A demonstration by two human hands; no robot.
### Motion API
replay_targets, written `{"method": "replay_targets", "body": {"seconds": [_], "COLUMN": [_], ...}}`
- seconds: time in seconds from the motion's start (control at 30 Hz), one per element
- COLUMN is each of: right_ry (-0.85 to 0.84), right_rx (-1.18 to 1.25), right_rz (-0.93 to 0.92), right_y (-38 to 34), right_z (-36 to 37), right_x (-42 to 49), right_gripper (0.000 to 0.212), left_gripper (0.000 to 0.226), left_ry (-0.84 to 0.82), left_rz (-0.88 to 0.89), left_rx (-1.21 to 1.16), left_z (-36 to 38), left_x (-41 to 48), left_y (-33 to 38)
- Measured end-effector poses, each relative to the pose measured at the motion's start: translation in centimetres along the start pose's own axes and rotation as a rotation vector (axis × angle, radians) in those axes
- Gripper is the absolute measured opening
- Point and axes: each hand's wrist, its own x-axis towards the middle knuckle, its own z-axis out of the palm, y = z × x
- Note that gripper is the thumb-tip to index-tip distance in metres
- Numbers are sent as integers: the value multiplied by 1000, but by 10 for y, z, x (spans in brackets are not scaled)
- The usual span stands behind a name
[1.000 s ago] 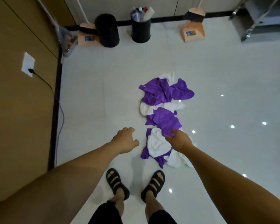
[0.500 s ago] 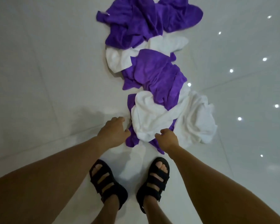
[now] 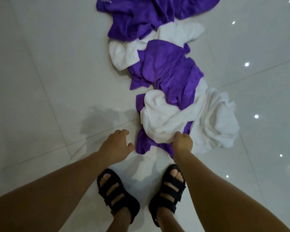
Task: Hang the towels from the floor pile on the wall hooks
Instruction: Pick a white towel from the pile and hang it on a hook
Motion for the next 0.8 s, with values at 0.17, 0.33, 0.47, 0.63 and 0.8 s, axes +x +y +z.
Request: {"method": "replay_targets", "body": {"seconds": [0.17, 0.33, 0.47, 0.63, 0.8], "right_ry": [22, -34, -55, -327, -747], "right_rx": [195, 302, 192, 76, -218], "right_rz": [-244, -280, -502, -782, -939], "right_y": [-73, -153, -211, -273, -320], "right_z": [-54, -113, -144, -162, -182], "right_x": [-95, -210, -312, -462, -588], "right_gripper": [21, 21, 20, 15, 17], "left_gripper": [61, 58, 66, 93, 102], "left_ry": [4, 129, 194, 215, 394], "left_rz": [46, 74, 133, 299, 462], "left_rx": [-32, -43, -99, -204, -293], "left_z": [-71, -171, -245, -317, -382], "left_x": [-78, -177, -259, -364, -452], "left_y": [39, 75, 89, 96, 97]}}
